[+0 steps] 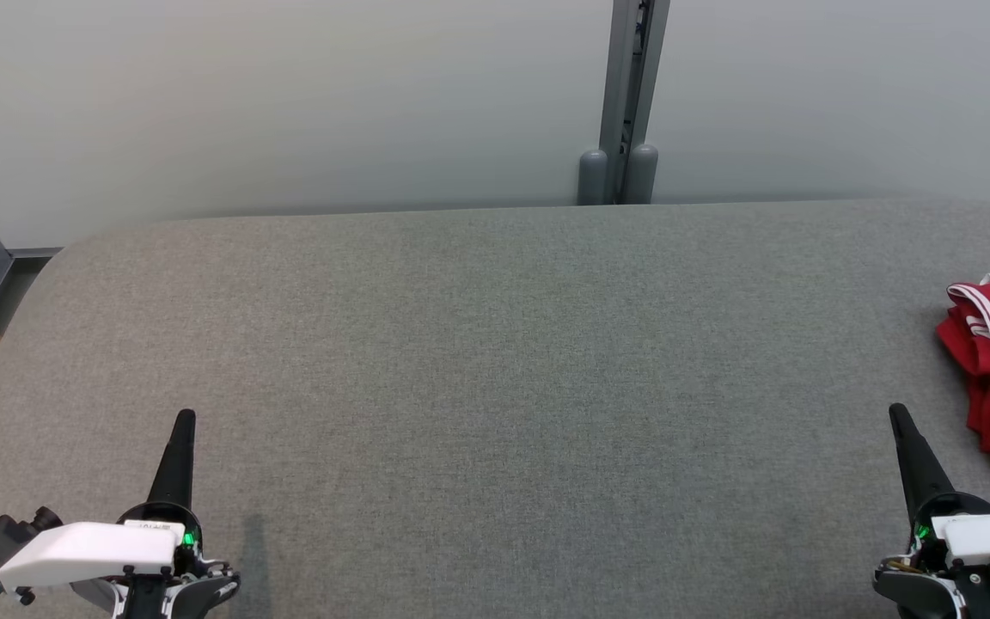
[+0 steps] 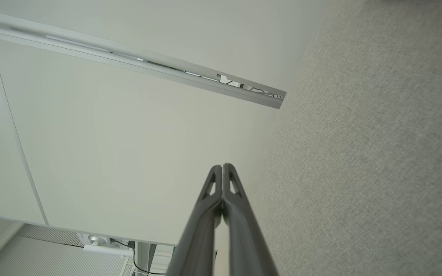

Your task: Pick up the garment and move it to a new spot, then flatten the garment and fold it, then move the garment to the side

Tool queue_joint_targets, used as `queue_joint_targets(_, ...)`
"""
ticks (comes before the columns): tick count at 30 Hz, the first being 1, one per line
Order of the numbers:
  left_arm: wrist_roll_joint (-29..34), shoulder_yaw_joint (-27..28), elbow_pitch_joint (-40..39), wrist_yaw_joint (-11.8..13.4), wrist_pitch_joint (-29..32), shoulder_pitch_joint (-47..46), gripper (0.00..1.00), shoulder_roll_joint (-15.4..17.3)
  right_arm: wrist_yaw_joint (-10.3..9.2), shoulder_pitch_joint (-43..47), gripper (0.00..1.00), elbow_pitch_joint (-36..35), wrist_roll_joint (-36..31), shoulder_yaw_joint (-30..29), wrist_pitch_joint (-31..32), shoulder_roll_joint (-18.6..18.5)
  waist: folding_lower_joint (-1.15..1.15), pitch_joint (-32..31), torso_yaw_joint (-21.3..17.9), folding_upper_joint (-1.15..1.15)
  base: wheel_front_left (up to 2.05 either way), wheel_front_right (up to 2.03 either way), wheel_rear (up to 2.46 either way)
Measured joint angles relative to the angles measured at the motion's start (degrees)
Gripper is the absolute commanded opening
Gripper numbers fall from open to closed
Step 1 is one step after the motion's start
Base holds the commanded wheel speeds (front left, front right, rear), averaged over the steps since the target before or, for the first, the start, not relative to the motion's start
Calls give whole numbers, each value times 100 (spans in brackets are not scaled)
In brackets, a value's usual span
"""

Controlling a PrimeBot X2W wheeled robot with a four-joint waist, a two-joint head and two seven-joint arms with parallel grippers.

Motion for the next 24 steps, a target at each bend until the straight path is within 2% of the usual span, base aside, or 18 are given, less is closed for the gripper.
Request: queue_joint_targets(24,-861,285,57,-231,254,-146,0,-162,0,-180,0,180,1096,0,143,-12,0,21,19,0,0,0,0)
